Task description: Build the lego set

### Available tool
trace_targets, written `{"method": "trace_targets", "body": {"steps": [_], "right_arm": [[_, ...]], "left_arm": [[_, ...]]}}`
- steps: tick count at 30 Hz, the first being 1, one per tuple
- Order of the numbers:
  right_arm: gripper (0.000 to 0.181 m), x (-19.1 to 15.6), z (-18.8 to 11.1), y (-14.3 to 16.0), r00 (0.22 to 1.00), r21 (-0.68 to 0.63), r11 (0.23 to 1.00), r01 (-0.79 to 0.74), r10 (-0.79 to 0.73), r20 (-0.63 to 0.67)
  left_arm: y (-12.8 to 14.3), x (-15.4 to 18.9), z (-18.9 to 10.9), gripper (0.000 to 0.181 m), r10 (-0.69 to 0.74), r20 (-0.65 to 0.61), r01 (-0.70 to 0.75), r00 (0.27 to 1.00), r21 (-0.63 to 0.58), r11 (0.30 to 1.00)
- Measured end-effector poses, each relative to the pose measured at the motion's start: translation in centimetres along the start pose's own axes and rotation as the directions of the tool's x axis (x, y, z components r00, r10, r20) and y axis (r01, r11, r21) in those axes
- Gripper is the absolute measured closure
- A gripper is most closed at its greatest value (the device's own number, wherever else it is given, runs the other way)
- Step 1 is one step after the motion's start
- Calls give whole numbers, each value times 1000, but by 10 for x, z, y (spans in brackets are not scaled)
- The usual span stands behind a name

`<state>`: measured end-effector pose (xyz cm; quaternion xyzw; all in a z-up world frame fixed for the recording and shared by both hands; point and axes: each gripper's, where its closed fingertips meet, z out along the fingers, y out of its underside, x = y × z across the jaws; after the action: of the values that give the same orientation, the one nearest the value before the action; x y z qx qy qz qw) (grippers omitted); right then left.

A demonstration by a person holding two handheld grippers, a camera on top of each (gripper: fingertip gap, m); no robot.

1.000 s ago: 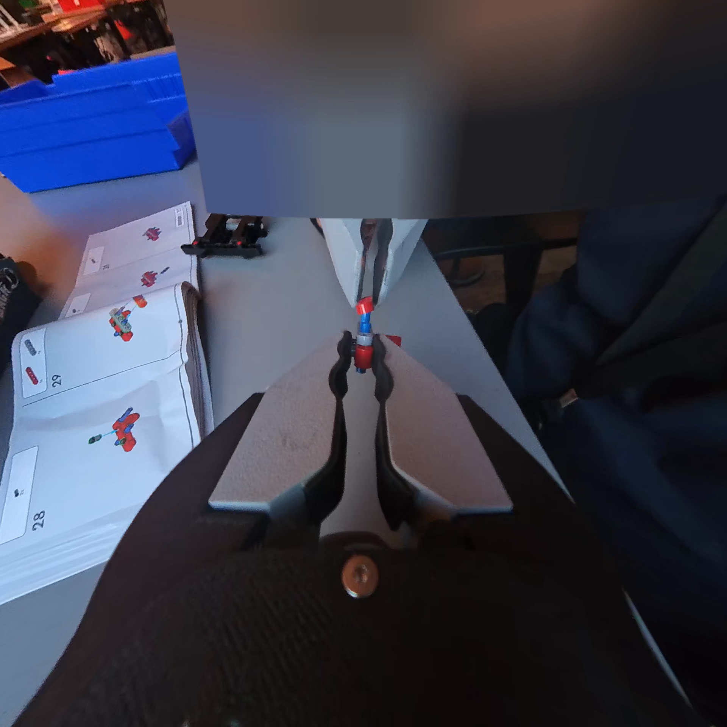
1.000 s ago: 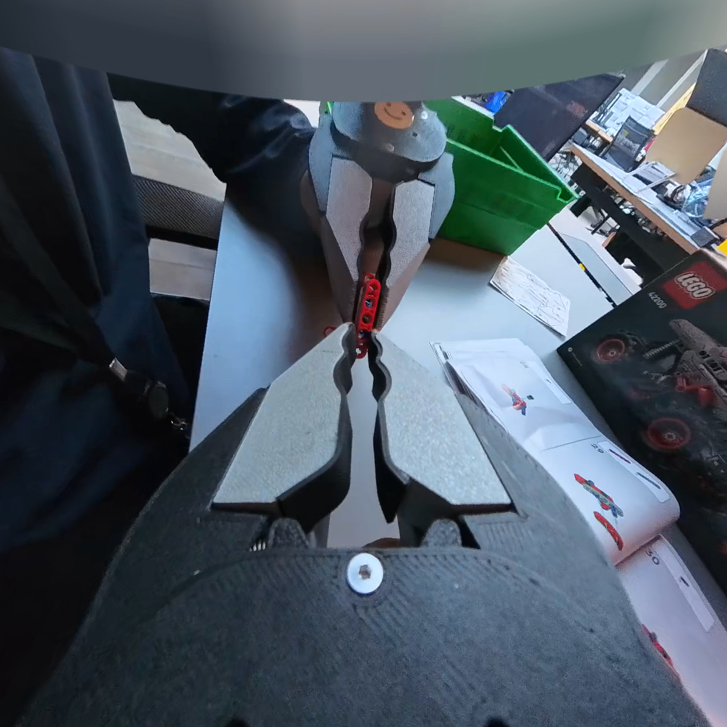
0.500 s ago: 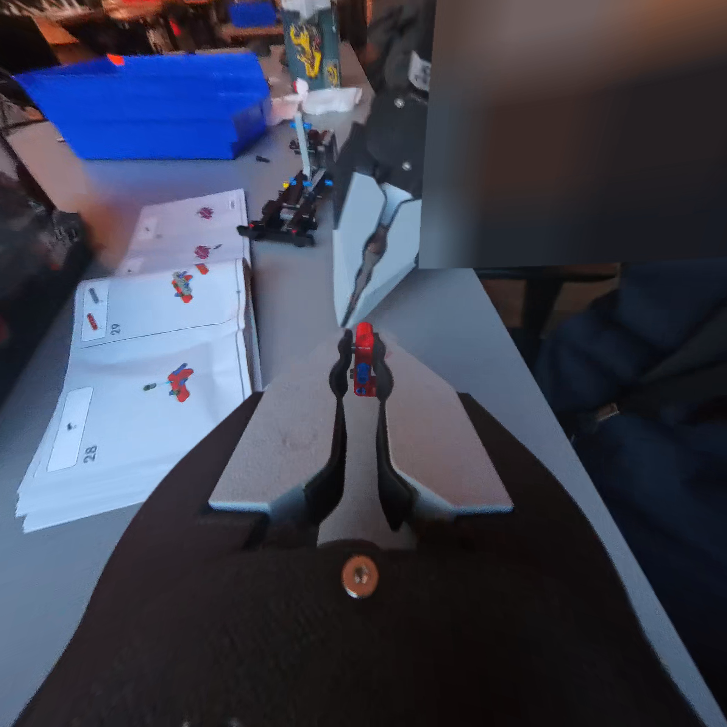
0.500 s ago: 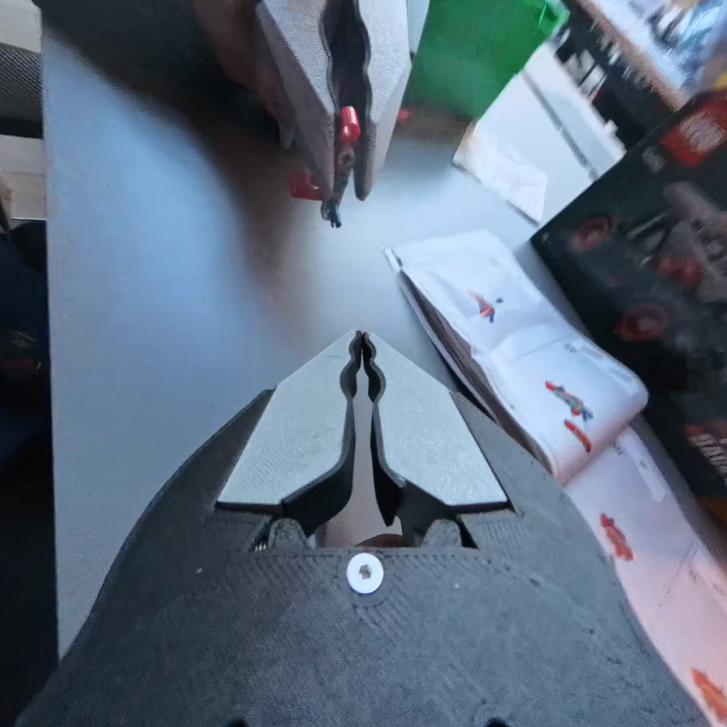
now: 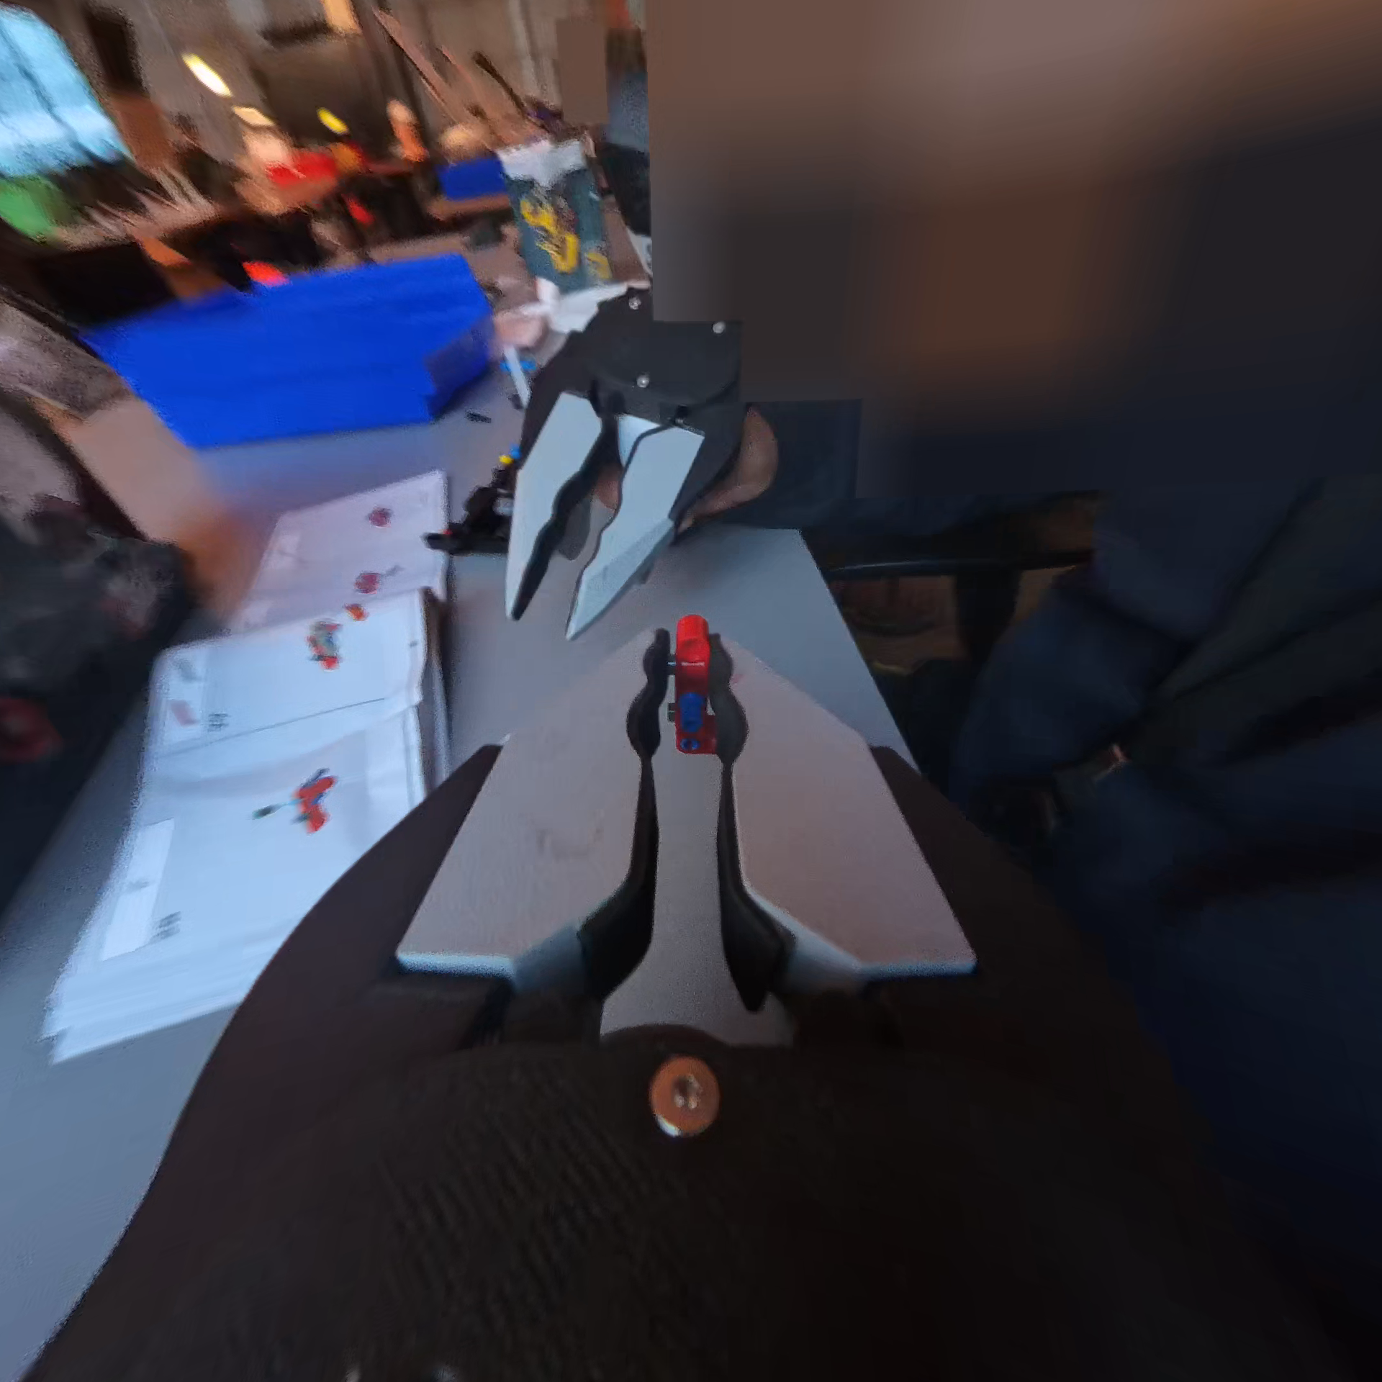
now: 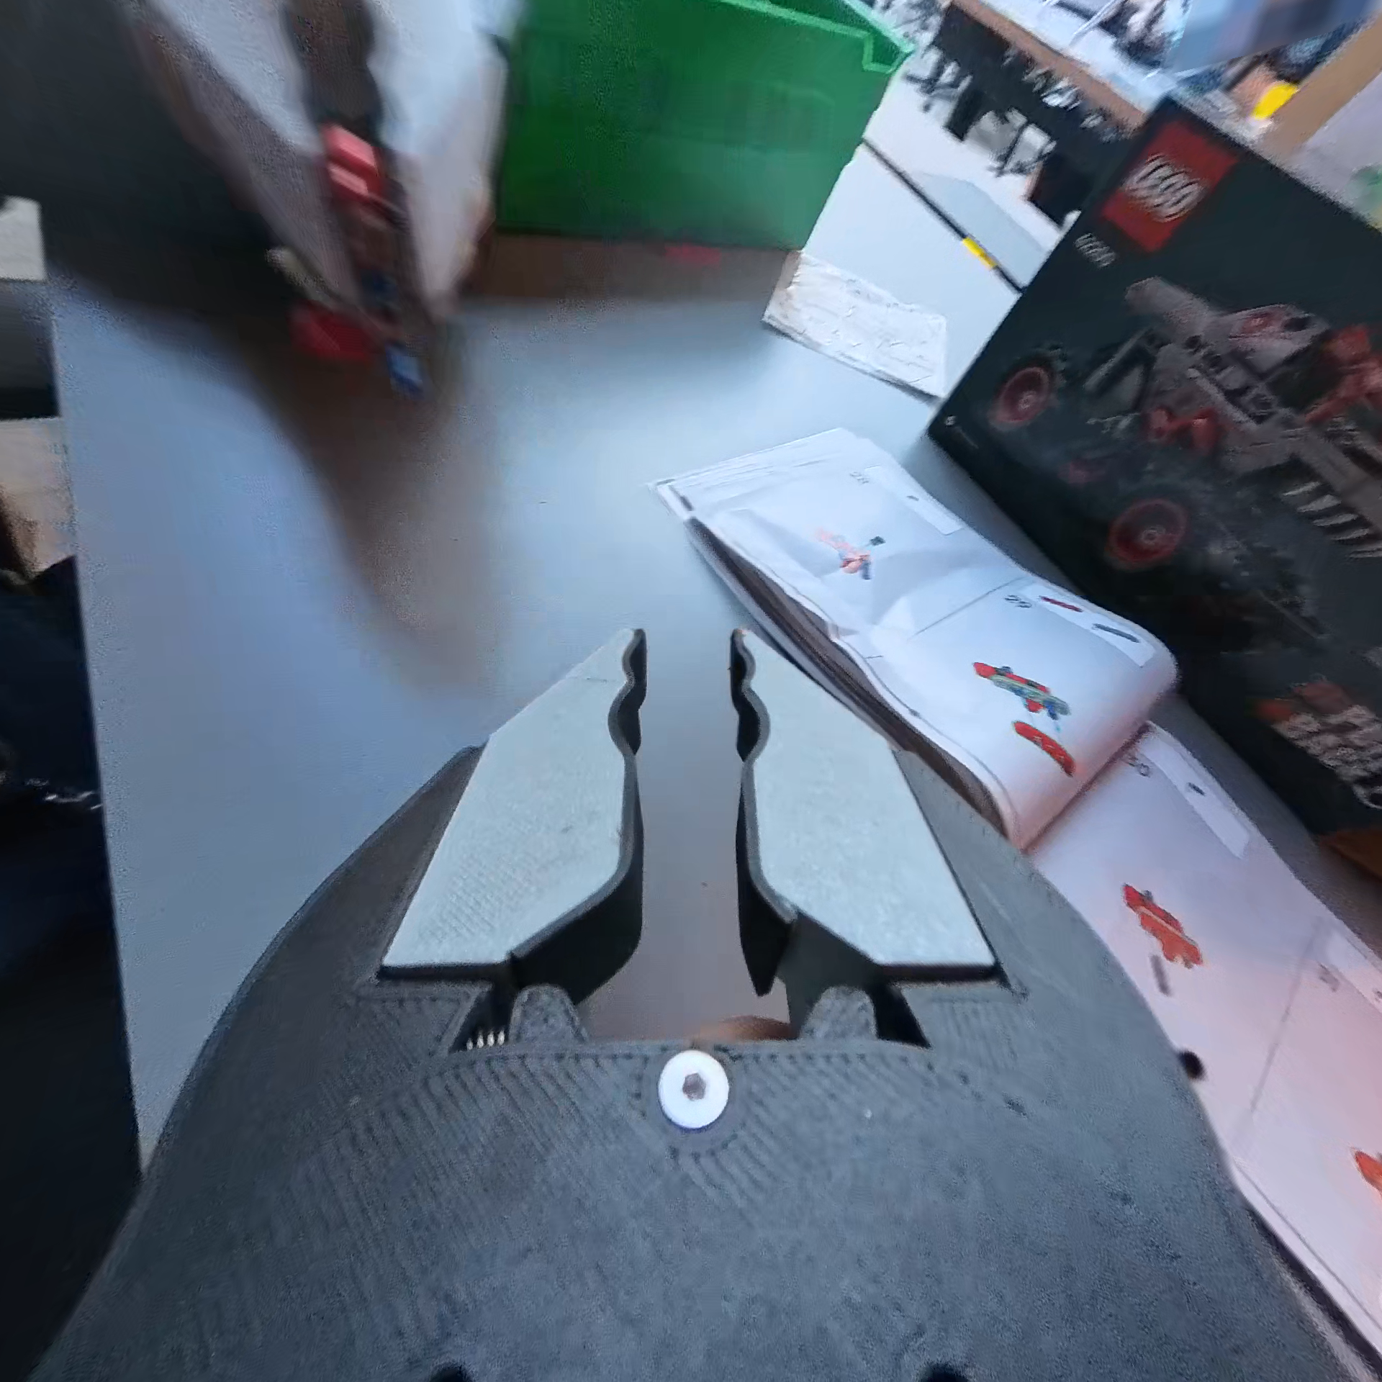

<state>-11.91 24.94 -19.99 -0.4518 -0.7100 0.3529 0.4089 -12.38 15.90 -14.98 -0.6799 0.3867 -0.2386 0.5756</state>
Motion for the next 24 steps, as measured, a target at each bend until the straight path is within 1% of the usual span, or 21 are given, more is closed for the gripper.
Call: {"method": "trace_targets", "body": {"steps": [1,2,4,6,8,9,10,12,13,14,16,18,19,21,22,24], "right_arm": [[162,4,-3,-1,1000,13,1000,2,-2,-28],[162,7,-6,-1,999,24,1000,3,-2,-49],[161,11,-8,-2,997,33,999,0,2,-79],[160,12,-5,1,997,12,1000,-8,9,-80],[157,15,-1,1,996,2,1000,-17,17,-89],[157,13,1,-2,996,11,1000,-18,19,-82],[160,11,5,-6,998,23,999,-23,24,-63],[162,-1,23,-24,998,38,998,-41,39,48],[161,-8,38,-36,991,19,998,-52,49,121],[157,-13,56,-49,981,-22,998,-53,56,188],[143,-17,101,-73,953,-117,993,-20,54,297],[141,-10,159,-94,941,-168,986,10,48,336],[137,-10,188,-100,933,-186,982,21,47,356],[135,-10,239,-98,924,-248,967,60,41,380],[132,-6,258,-94,930,-268,959,87,18,366],[131,5,283,-90,942,-285,948,140,-39,333]], "left_arm": [[-1,6,-10,175,53,70,-53,996,3,999],[-2,14,-21,175,97,114,-98,989,11,995],[-1,27,-39,175,135,191,-141,972,19,990],[6,29,-50,175,148,283,-156,948,3,988],[13,18,-57,175,170,406,-169,898,-38,985],[13,12,-62,175,190,463,-183,866,-60,981],[14,9,-63,175,199,482,-186,853,-74,980],[16,10,-60,175,202,464,-184,862,-85,979],[17,9,-61,174,200,472,-179,859,-91,980],[19,8,-61,174,200,477,-172,856,-102,980],[19,9,-63,174,211,481,-184,851,-104,977],[18,6,-66,174,216,501,-193,838,-98,976],[18,2,-69,174,208,519,-183,829,-100,978],[18,1,-72,174,194,526,-170,828,-94,981],[18,1,-73,174,191,529,-170,827,-88,981],[15,0,-77,174,157,536,-155,830,-50,987]]}}
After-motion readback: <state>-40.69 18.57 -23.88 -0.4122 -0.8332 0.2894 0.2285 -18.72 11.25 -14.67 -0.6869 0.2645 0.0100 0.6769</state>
